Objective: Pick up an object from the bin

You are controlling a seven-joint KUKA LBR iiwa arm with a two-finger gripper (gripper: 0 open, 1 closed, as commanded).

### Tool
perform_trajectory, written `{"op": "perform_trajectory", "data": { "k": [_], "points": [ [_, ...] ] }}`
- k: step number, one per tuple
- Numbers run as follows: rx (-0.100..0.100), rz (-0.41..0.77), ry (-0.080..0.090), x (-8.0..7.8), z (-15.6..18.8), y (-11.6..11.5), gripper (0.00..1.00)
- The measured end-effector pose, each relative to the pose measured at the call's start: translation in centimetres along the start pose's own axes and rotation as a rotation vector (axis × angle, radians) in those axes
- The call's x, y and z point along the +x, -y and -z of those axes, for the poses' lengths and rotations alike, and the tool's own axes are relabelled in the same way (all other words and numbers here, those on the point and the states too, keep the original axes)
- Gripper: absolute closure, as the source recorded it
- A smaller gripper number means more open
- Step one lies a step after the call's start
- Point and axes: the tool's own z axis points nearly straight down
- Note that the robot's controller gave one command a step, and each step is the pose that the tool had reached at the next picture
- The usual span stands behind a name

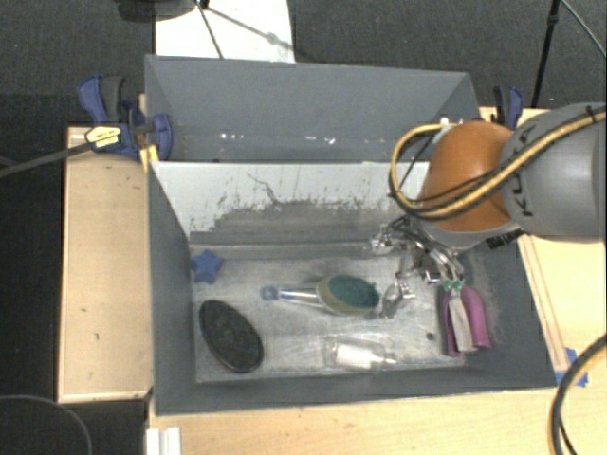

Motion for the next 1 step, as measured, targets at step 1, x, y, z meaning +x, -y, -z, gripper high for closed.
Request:
{"op": "perform_trajectory", "data": {
  "k": [1],
  "points": [
    [0.005,-0.004,-0.002,0.12,-0.10,0.60,1.00]
  ]
}}
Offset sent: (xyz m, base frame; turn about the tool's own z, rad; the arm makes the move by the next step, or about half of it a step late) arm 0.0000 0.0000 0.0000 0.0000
